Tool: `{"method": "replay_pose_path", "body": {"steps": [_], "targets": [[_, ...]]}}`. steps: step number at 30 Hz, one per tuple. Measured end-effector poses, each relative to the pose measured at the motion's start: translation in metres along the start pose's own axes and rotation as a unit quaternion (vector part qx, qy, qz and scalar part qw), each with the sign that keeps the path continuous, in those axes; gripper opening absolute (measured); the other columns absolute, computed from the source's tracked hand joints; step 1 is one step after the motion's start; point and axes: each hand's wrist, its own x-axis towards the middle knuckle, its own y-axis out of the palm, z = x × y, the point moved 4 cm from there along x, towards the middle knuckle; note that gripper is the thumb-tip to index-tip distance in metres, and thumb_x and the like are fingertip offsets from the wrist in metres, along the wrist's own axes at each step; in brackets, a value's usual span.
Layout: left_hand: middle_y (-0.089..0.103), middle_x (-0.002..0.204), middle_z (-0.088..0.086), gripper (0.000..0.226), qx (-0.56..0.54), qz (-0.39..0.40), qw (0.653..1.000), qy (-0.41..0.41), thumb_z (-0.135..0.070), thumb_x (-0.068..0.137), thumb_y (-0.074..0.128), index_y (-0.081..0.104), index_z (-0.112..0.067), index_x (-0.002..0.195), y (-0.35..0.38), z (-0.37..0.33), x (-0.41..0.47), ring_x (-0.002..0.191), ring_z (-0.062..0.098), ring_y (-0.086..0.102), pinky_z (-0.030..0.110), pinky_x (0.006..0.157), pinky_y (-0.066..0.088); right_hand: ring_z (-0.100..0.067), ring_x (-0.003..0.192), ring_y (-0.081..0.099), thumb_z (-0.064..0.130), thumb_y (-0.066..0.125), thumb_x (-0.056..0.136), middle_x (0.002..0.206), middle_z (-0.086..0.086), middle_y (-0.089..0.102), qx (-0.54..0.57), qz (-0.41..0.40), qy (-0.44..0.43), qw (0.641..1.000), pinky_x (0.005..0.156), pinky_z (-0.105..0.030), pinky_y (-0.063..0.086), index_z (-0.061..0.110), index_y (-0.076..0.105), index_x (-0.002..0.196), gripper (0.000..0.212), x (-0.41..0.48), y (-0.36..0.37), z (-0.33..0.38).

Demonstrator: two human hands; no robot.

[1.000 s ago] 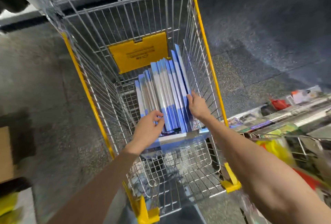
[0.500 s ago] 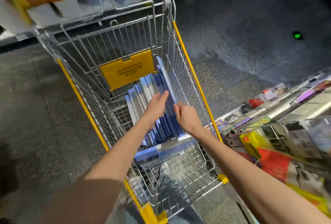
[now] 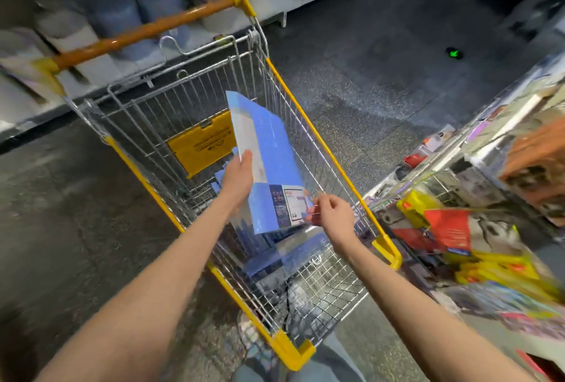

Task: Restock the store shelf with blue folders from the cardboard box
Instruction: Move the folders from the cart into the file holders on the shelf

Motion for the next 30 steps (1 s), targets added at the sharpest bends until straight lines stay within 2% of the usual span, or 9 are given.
{"method": "replay_pose_path", "body": {"steps": [3,6,8,11,14,18,24,27,30], "targets": [[0.071,0.113,-0.004,0.042,0.004,-0.004,1.000,0.028,-0.040,0.110,0.032,0.061,-0.017,0.128,-0.019,-0.006,-0.013,0.101,0.017,0.069,0.034,0.079,0.056,-0.021,0.056,0.059,0.011,0.047,0.101,0.069,-0.011,0.065,0.021,-0.051,0.125,0.991,0.052,-0.029,0.054,0.001,0.064,0.083,0.027,0.008,-0.005,-0.047],[0.069,0.108,-0.008,0.041,-0.001,-0.005,1.000,0.029,-0.040,0.110,0.032,0.061,-0.018,0.128,-0.032,-0.003,-0.024,0.092,0.006,0.067,0.017,0.059,0.049,-0.028,0.064,0.063,0.020,0.054,0.098,0.082,-0.018,0.069,0.000,-0.029,0.203,0.979,0.070,-0.043,0.060,0.001,0.062,0.083,0.025,0.018,0.012,-0.092],[0.070,0.115,-0.006,0.045,0.014,-0.005,1.000,0.028,-0.044,0.109,0.032,0.061,-0.018,0.132,-0.039,0.002,-0.029,0.099,0.011,0.069,0.019,0.062,0.049,-0.035,0.080,0.068,0.033,0.057,0.093,0.103,-0.024,0.070,-0.045,-0.015,0.221,0.974,0.082,-0.052,0.060,-0.005,0.064,0.102,0.040,0.026,0.020,-0.119],[0.071,0.110,-0.006,0.044,0.022,-0.016,0.999,0.029,-0.045,0.109,0.033,0.062,-0.018,0.127,-0.051,0.008,-0.035,0.098,0.015,0.069,0.030,0.067,0.053,-0.038,0.097,0.069,0.042,0.060,0.095,0.113,-0.021,0.066,-0.052,0.000,0.242,0.969,0.077,-0.051,0.062,-0.008,0.058,0.118,0.055,0.020,0.030,-0.129],[0.072,0.109,-0.003,0.044,0.028,-0.017,0.999,0.031,-0.047,0.108,0.034,0.065,-0.019,0.122,-0.058,0.016,-0.038,0.097,0.018,0.071,0.037,0.076,0.055,-0.034,0.083,0.073,0.047,0.063,0.094,0.110,-0.015,0.065,-0.043,-0.013,0.262,0.964,0.070,-0.045,0.064,-0.003,0.057,0.115,0.055,0.015,0.035,-0.126],[0.073,0.104,-0.004,0.044,0.044,-0.015,0.999,0.028,-0.049,0.107,0.034,0.066,-0.020,0.116,-0.057,0.028,-0.037,0.093,0.017,0.072,0.032,0.069,0.052,-0.028,0.074,0.074,0.053,0.066,0.090,0.099,-0.013,0.069,-0.067,-0.001,0.272,0.960,0.064,-0.038,0.064,0.000,0.063,0.109,0.056,0.025,0.044,-0.142],[0.073,0.102,0.005,0.043,0.062,0.000,0.997,0.039,-0.051,0.107,0.034,0.067,-0.023,0.112,-0.048,0.037,-0.039,0.095,0.030,0.070,0.037,0.069,0.048,-0.024,0.066,0.074,0.034,0.063,0.096,0.087,-0.015,0.073,-0.084,-0.022,0.263,0.961,0.064,-0.038,0.063,0.000,0.064,0.097,0.034,0.029,0.054,-0.153],[0.072,0.104,0.013,0.043,0.072,0.010,0.996,0.044,-0.054,0.105,0.034,0.066,-0.026,0.113,-0.048,0.042,-0.040,0.094,0.034,0.068,0.042,0.069,0.049,-0.026,0.065,0.075,0.018,0.060,0.096,0.086,-0.019,0.074,-0.094,-0.021,0.262,0.960,0.067,-0.048,0.063,-0.007,0.060,0.105,0.027,0.041,0.053,-0.165],[0.069,0.100,0.021,0.063,0.074,0.024,0.996,0.037,-0.069,0.098,0.034,0.064,-0.014,0.106,-0.045,0.047,-0.044,0.077,0.032,0.064,0.044,0.068,0.047,-0.022,0.068,0.074,0.006,0.056,0.097,0.085,-0.017,0.072,-0.105,-0.004,0.284,0.953,0.063,-0.042,0.063,-0.007,0.055,0.112,0.020,0.024,0.047,-0.147]]}}
